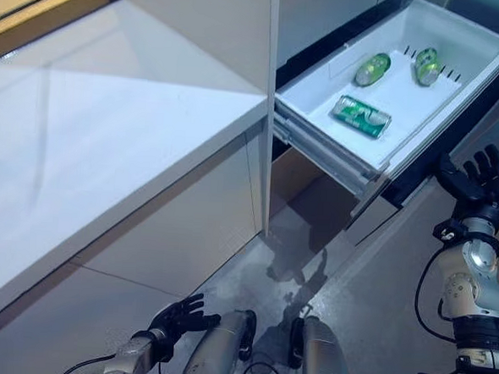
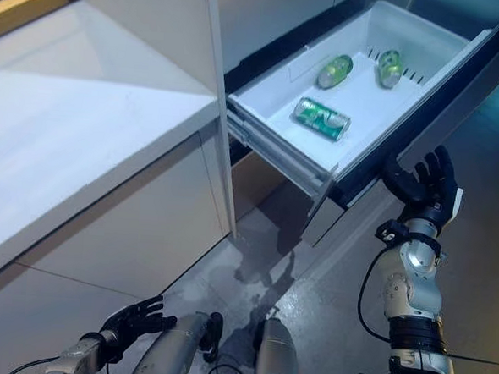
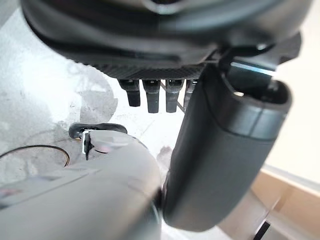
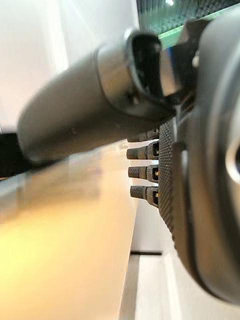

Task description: Put drinks into fridge and close the fridge

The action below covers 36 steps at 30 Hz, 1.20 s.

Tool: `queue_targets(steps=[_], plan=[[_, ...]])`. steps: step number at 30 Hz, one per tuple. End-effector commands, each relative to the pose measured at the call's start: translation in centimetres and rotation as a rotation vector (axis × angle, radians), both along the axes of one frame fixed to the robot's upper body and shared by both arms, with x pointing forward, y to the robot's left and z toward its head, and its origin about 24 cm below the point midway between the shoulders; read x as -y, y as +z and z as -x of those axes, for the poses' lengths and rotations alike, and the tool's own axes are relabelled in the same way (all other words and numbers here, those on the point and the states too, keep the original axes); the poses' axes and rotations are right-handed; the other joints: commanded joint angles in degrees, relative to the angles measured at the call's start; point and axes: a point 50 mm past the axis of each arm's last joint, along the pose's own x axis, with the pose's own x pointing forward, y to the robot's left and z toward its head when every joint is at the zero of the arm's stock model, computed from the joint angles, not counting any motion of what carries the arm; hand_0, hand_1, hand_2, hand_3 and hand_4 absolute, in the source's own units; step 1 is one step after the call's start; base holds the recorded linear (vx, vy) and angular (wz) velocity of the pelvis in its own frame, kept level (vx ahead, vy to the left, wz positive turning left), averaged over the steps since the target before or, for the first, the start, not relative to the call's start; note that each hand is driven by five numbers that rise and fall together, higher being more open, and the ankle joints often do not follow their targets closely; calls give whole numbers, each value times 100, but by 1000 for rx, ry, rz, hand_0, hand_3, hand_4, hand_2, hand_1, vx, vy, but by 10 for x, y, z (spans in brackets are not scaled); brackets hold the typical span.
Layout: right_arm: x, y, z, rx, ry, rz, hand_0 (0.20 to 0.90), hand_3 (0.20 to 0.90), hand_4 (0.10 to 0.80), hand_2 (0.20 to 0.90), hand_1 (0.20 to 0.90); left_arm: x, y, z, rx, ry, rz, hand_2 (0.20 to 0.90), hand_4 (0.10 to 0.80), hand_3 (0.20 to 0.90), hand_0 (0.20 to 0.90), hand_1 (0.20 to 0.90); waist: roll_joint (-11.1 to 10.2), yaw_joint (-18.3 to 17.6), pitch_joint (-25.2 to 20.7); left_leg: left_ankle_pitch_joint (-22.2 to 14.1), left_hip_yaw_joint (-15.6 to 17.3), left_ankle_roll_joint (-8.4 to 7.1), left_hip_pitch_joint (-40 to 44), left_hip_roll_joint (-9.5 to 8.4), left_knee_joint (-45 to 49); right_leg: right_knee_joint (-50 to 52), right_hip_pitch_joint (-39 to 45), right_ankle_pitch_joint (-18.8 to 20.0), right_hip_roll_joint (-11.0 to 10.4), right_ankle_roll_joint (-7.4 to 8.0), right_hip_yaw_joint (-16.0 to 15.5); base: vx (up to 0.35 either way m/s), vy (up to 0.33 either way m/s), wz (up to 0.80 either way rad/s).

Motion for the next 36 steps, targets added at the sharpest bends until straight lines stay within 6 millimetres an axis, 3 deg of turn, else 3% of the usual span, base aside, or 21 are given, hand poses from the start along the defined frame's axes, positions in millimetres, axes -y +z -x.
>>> queue_targets(steps=[1, 6, 8, 18, 22, 26, 36], plan=[[-5, 57, -14, 210, 152, 58, 900, 900, 800, 900, 900, -15, -16, 43, -127, 46, -92, 900, 800, 900, 900, 900, -125, 252, -108, -621, -20, 471, -139, -133, 551, 247, -84, 57, 17, -532, -288, -8, 52, 8], [-24, 67, -28, 265, 406, 19, 900, 900, 800, 900, 900, -15, -13, 39, -96, 66, -73, 900, 800, 900, 900, 900, -79, 388, -24, -772, -125, 441, -393, -234, 797, 630, -402, -182, 81, -526, -282, 28, 45, 3], [-35, 83, -35, 299, 485, 72, 900, 900, 800, 900, 900, -14, -11, 36, -77, 58, -64, 900, 800, 900, 900, 900, -48, 498, 11, -681, -177, 429, -526, -282, 774, 714, -559, -175, 99, -537, -328, -46, 61, 0], [-70, 146, -57, 283, 570, 381, 900, 900, 800, 900, 900, -13, -7, 32, -49, 28, -45, 900, 800, 900, 900, 900, 43, 992, 14, -300, -449, 348, -580, -442, 316, 567, -548, -92, 7, -498, -557, -16, 56, 3], [-75, 168, -65, 258, 526, 463, 900, 900, 800, 900, 900, -20, -5, 32, -50, 33, -26, 900, 800, 900, 900, 900, 53, 1264, -20, -117, -647, 296, -436, -464, -47, 392, -314, -72, -107, -453, -728, 9, 23, 9], [-75, 177, -67, 266, 514, 469, 900, 900, 800, 900, 900, -25, -5, 35, -52, 44, -17, 900, 800, 900, 900, 900, 42, 1446, -54, -8, -819, 247, -277, -473, -311, 173, -27, -43, -187, -408, -896, 24, -18, 38], [-70, 169, -72, 201, 470, 463, 900, 900, 800, 900, 900, -38, -13, 56, -129, 22, -70, 900, 800, 900, 900, 900, -103, 1739, -281, 20, -1213, 138, 426, -436, -897, -722, 1065, 84, -247, -311, -1184, 81, -24, 32]])
